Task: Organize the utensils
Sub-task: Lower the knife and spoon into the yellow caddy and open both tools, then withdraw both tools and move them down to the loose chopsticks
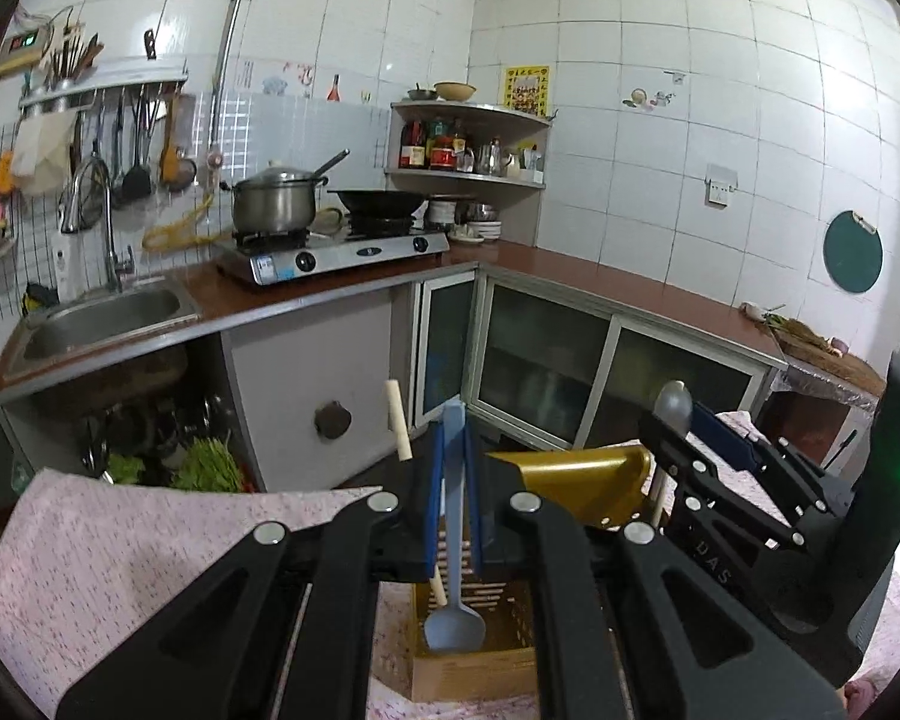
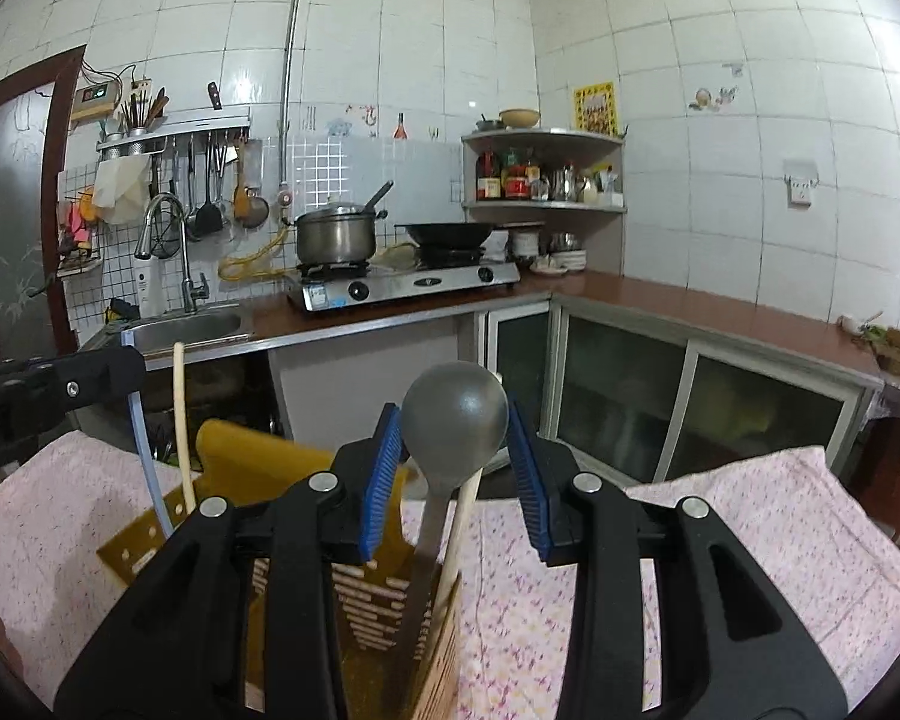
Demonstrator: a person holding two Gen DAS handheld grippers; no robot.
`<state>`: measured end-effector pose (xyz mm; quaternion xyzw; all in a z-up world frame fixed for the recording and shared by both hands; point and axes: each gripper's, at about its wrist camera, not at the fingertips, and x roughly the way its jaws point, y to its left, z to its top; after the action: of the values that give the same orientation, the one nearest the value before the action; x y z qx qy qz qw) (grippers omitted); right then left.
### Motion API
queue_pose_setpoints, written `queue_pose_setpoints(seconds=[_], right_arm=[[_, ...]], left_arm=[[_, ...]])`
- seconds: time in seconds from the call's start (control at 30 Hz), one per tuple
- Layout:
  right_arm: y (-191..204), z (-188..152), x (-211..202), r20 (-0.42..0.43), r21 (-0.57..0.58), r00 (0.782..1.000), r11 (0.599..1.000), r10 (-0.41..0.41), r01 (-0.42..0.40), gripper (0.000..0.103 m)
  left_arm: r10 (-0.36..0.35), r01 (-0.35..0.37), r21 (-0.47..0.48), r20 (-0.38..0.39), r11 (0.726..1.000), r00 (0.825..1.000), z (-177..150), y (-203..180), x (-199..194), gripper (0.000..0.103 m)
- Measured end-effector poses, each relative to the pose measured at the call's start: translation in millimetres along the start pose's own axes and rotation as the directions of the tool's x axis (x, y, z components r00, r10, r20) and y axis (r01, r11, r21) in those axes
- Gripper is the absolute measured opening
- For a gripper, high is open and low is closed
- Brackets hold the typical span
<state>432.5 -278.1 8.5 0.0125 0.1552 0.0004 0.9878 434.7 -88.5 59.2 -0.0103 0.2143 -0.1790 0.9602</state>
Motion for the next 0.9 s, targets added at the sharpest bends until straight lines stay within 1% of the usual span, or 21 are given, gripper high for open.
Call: queue_pose_setpoints(seconds=[0.03, 0.07, 0.23, 0.27, 0.3, 0.37, 0.4, 0.53, 0.6, 0.7, 0.83, 0.9], right_arm=[[-1.0, -1.0, -1.0, -0.008, 0.009, 1.000, 1.000, 0.013, -0.013, 0.041], [-1.6, -1.9, -2.1, -0.014, 0.013, 1.000, 1.000, 0.023, -0.022, 0.047], [-1.9, 4.3, -20.3, -0.017, -0.003, 0.999, 0.999, 0.043, -0.043, 0.053], [-3.1, 7.1, -25.6, -0.015, -0.002, 0.999, 0.999, 0.044, -0.044, 0.053], [-5.0, 8.8, -31.1, -0.016, 0.000, 0.999, 0.999, 0.045, -0.045, 0.053], [-9.5, 10.4, -43.1, -0.026, -0.003, 0.999, 0.999, 0.038, -0.038, 0.053], [-11.4, 9.8, -47.9, -0.034, -0.006, 0.999, 0.999, 0.035, -0.035, 0.053], [-22.1, -3.2, -72.7, -0.082, -0.017, 0.996, 0.999, 0.025, -0.027, 0.053], [-26.5, -14.1, -85.0, -0.111, -0.019, 0.993, 0.999, 0.031, -0.034, 0.053], [-30.6, -34.6, -102.5, -0.152, -0.024, 0.988, 0.999, 0.028, -0.032, 0.053], [-35.0, -65.9, -118.3, -0.222, -0.019, 0.974, 0.999, 0.035, -0.040, 0.053], [-36.9, -79.7, -123.5, -0.255, -0.020, 0.966, 0.999, 0.034, -0.040, 0.053]], left_arm=[[-0.008, 0.008, -0.011, -0.007, 1.000, 1.000, 0.4, 1.3, -1.7, 0.008], [-0.013, 0.013, -0.017, -0.010, 1.000, 1.000, 1.4, 1.7, -3.9, 0.008], [-0.031, 0.031, -0.034, -0.015, 0.999, 0.999, 6.4, 1.6, -24.3, 0.010], [-0.030, 0.029, -0.039, -0.017, 0.999, 0.999, 7.0, 2.1, -29.7, 0.019], [-0.021, 0.020, -0.042, -0.018, 0.999, 1.000, 7.3, 2.3, -33.1, 0.038], [0.012, -0.012, -0.052, -0.008, 0.999, 1.000, 5.9, 4.6, -47.7, 0.057], [0.022, -0.022, -0.051, -0.006, 0.998, 1.000, 5.2, 4.8, -52.3, 0.057], [0.060, -0.065, -0.056, -0.081, 0.996, 0.995, -10.9, 9.1, -67.7, 0.057], [0.069, -0.076, -0.059, -0.114, 0.995, 0.991, -24.0, 9.8, -73.7, 0.060], [0.081, -0.091, -0.060, -0.159, 0.994, 0.984, -47.8, 9.5, -81.4, 0.061], [0.071, -0.092, -0.076, -0.242, 0.993, 0.968, -82.4, 6.3, -82.9, 0.061], [0.071, -0.098, -0.083, -0.288, 0.992, 0.955, -100.0, 3.5, -81.7, 0.061]])
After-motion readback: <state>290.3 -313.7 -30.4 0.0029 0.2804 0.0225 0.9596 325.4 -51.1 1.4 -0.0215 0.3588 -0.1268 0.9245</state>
